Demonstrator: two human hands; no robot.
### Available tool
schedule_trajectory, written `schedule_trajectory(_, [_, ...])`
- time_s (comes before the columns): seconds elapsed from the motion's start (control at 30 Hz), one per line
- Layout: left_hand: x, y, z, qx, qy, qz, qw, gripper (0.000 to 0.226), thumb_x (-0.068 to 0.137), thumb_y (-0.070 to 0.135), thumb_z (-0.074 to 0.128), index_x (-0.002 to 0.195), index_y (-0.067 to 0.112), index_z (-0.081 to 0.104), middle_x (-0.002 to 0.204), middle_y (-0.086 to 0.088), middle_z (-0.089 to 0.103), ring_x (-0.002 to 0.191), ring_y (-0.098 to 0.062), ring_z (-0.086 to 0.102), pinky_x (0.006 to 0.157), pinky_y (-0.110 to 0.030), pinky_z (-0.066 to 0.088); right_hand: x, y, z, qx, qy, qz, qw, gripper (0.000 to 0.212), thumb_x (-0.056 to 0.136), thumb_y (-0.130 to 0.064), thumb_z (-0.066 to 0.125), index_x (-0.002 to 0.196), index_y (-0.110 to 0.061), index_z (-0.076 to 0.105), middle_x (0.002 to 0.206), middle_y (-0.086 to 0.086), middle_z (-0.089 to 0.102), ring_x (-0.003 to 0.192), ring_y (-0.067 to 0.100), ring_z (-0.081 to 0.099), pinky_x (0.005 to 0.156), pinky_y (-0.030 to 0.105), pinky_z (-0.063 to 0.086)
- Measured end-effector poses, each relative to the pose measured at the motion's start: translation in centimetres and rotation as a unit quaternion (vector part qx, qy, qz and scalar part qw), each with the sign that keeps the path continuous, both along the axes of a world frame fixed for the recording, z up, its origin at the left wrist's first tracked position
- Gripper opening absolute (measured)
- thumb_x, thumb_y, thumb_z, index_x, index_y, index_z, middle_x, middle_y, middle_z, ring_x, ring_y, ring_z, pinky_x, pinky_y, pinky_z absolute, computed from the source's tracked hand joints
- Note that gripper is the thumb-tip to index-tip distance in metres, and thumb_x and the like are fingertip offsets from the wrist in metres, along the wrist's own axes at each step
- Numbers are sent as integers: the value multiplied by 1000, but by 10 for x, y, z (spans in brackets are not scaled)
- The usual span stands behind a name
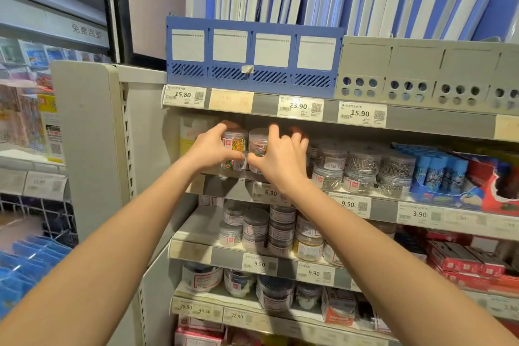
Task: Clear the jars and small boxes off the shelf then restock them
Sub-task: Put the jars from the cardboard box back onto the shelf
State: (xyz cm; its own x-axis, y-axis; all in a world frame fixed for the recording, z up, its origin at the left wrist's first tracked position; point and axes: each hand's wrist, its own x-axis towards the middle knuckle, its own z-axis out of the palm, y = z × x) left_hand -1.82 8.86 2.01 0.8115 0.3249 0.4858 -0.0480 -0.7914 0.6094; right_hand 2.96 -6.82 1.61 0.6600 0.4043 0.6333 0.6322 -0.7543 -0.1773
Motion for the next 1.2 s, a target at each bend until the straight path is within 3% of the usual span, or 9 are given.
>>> schedule_trajectory(0.17, [7,7,2,9,3,-11,1000,71,69,25,83,132,24,49,117,2,62,102,-16,60,82,-27,50,1,6,-1,-3,13,0,1000,64,85,-55,56,128,-11,39,117,19,61,129,41,34,105,49,24])
schedule_trajectory(0.37, [15,14,-12,19,33,-8,999,72,69,29,83,133,26,51,119,-2,63,105,-19,58,84,-25,45,5,12,-11,-42,6,-22,999,72,87,-55,53,140,-9,33,116,15,64,122,36,44,97,44,30])
schedule_trajectory(0.5, [17,15,-15,14,43,-30,999,63,74,33,81,128,21,50,111,2,56,100,-15,53,80,-24,40,6,9,-11,-81,-17,-54,995,67,89,-61,46,132,-9,44,127,17,57,136,36,28,103,47,26])
schedule_trajectory(0.57, [17,16,-11,22,49,-44,998,60,74,42,79,122,24,49,112,5,56,104,-14,54,85,-27,43,6,7,-10,-101,-28,-57,993,64,91,-59,45,130,-9,47,134,16,50,138,35,24,107,48,23])
schedule_trajectory(0.63, [17,16,-10,23,46,-54,997,73,72,48,79,133,24,47,121,2,60,112,-18,57,94,-32,46,5,6,-10,-109,-38,-51,992,60,92,-57,45,130,-10,47,135,14,49,137,34,27,108,48,22])
schedule_trajectory(0.73, [17,14,-14,19,34,-38,999,77,75,47,77,139,26,40,124,-2,60,114,-21,56,93,-29,45,7,6,-10,-108,-38,-42,993,56,93,-55,44,129,-12,48,131,11,54,134,33,34,108,49,22])
schedule_trajectory(0.9, [15,12,-19,22,24,-35,999,82,77,45,75,145,28,31,130,-3,58,116,-21,55,88,-25,43,12,6,-17,-119,-66,-45,990,71,92,-59,41,146,-15,29,140,15,48,145,35,13,113,58,1])
schedule_trajectory(1.03, [8,9,-22,8,12,-27,1000,85,81,39,73,148,29,23,130,-3,56,104,-19,56,83,-26,42,8,-2,-25,-103,-96,-17,990,67,93,-51,47,146,-14,27,140,14,45,143,35,15,112,55,12])
schedule_trajectory(1.2, [-14,-1,-20,13,-11,-3,1000,89,81,30,75,149,17,19,146,-7,43,131,-24,43,98,-26,34,-4,-13,-27,-83,-125,66,987,63,92,-42,53,144,-11,34,139,15,45,141,35,21,116,49,9])
